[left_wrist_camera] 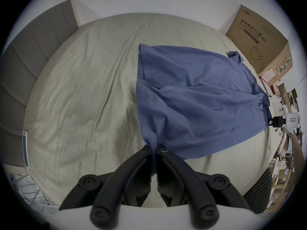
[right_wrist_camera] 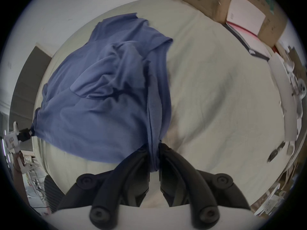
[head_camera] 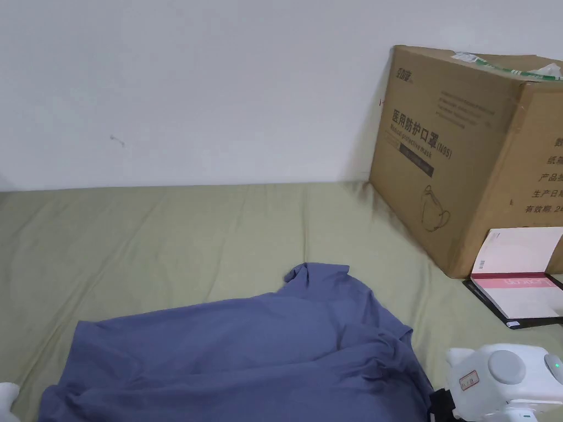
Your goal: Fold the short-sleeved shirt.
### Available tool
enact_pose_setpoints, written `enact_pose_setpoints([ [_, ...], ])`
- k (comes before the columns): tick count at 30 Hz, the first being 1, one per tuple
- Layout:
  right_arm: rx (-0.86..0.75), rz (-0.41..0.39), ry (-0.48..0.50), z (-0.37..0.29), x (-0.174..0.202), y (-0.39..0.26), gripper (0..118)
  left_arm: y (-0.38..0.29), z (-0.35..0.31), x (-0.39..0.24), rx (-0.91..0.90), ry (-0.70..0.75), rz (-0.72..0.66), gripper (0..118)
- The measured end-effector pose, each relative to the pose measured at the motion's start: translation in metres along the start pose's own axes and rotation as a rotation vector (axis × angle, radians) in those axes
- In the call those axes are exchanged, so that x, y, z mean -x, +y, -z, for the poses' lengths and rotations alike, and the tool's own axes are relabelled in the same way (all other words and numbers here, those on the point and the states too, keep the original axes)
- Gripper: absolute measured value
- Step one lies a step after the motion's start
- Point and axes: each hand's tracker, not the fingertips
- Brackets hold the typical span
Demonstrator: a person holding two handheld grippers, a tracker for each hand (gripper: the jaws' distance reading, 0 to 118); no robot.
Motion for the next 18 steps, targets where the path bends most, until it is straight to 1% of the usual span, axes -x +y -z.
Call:
enact_pose_setpoints([
  [3,-0.047,0.026,0.023,-0.021,-0.006,0.002,9,0.0,-0.012,0.003,-0.036,-0.015,-0.02,4],
  [6,-0.1,-0.012,0.016,-0.054,-0.011,-0.008,8,-0.003,-0.033,0.005,-0.065,-0.03,-0.019,4],
  [8,-0.102,-0.022,0.021,-0.071,-0.013,-0.02,8,-0.01,-0.045,0.006,-0.072,-0.024,-0.002,4],
  [10,-0.101,-0.007,0.04,-0.087,-0.015,-0.039,8,-0.026,-0.056,0.01,-0.07,-0.022,0.013,4],
  [12,-0.097,0.01,0.078,-0.098,-0.019,-0.06,8,-0.047,-0.065,0.016,-0.043,-0.047,0.002,4],
  [16,-0.046,0.028,0.13,-0.104,-0.027,-0.11,8,-0.097,-0.074,0.032,0.011,-0.078,-0.027,4],
  [17,-0.035,0.039,0.141,-0.105,-0.017,-0.127,8,-0.107,-0.074,0.034,0.022,-0.084,-0.033,4],
  [18,-0.017,0.049,0.141,-0.102,-0.016,-0.138,8,-0.117,-0.073,0.038,0.041,-0.115,-0.049,4],
])
